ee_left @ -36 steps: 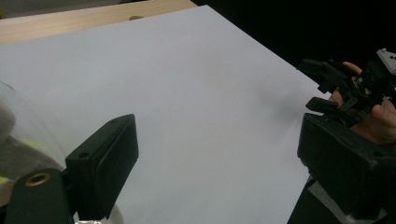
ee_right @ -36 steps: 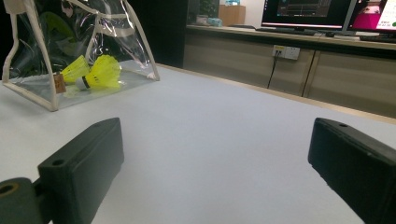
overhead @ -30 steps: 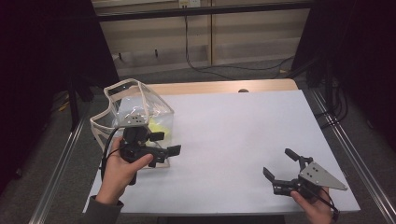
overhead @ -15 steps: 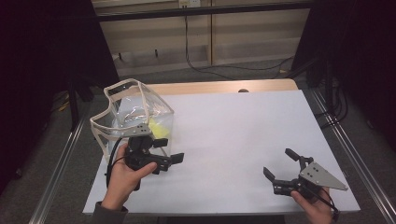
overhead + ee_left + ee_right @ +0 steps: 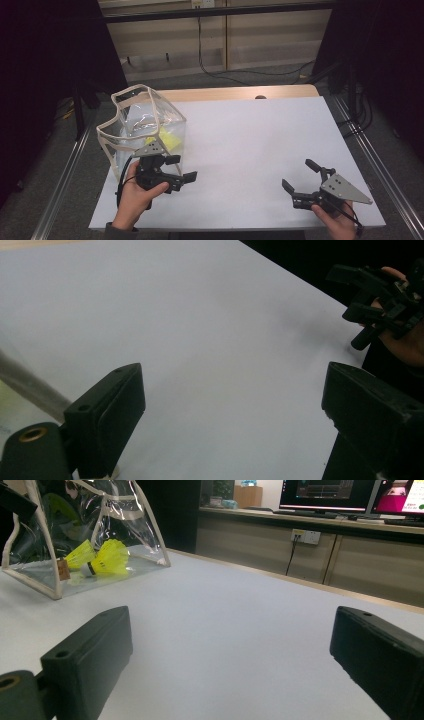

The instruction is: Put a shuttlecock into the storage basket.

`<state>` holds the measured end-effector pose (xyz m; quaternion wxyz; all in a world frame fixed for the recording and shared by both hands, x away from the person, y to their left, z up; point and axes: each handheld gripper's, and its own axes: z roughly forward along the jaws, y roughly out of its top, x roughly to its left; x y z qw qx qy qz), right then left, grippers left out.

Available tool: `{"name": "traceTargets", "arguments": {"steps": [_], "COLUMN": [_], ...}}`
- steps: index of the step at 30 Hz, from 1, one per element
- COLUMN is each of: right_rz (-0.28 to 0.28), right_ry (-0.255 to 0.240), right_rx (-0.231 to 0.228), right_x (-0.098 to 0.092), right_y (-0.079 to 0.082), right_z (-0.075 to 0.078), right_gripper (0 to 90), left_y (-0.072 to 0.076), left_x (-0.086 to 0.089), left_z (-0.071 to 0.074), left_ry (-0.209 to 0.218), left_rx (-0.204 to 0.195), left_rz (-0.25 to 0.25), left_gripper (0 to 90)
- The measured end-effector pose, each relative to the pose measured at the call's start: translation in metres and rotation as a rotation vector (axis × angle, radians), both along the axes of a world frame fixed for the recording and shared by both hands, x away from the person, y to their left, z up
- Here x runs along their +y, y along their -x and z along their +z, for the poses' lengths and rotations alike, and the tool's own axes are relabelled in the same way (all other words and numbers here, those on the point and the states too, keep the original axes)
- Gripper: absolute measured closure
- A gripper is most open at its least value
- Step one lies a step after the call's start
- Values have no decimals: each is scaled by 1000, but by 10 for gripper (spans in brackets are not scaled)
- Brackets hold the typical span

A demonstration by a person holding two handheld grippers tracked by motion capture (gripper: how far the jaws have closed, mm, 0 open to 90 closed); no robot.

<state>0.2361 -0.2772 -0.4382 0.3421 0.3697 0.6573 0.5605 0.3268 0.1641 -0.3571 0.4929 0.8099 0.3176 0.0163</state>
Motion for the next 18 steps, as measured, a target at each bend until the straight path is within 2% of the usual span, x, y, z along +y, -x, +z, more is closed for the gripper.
{"name": "traceTargets", "arguments": {"steps": [13,18], "right_rz": [-1,0], "right_ry": [0,-1], "right_rx": [-1,0], "right_x": [0,0], "right_y": [0,0], "right_z": [0,0], "right_gripper": [31,31], "left_y": [4,5], "left_x": [3,5], "left_z": [-18,-22], "left_ry": [-6,6], "left_rx": [-9,-10], "left_rz": [-14,-17], "left_gripper": [90,83]}}
